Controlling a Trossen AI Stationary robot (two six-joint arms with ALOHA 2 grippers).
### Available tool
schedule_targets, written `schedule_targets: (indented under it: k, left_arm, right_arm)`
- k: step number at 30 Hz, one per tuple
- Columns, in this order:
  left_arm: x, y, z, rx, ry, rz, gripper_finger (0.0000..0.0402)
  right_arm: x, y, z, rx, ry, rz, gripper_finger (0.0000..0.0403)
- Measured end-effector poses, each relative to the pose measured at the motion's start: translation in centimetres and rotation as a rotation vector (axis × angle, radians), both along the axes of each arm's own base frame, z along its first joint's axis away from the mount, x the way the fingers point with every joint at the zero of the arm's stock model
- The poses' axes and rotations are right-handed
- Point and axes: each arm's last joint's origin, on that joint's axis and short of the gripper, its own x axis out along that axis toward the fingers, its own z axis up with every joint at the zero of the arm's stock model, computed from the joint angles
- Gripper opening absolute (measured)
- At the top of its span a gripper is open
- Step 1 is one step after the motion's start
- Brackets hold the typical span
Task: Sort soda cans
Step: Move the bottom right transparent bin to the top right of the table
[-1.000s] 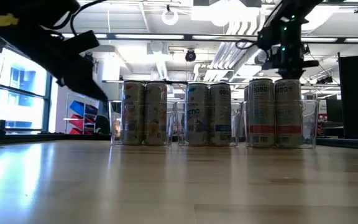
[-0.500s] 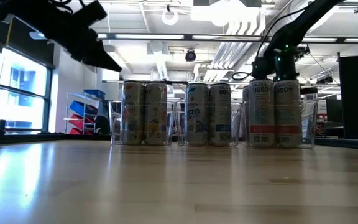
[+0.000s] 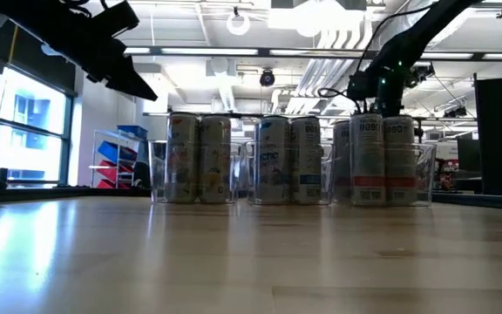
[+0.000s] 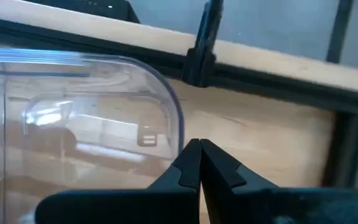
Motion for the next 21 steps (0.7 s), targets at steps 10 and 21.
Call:
schedule_targets:
  k: [10,21]
  left_arm:
    - [-0.8,0.1,-0.9,-0.044,0.074,0.056,0.0]
    - [-4.5,0.8,-6.1,-0.119,0.088,0.229,0.0]
  right_arm:
    - [-1.3,2.2,3.1,0.099,0.175,-0.014,0.0]
    - [0.1,4.9,-0.4,0.239,0.096,0.013,0.0]
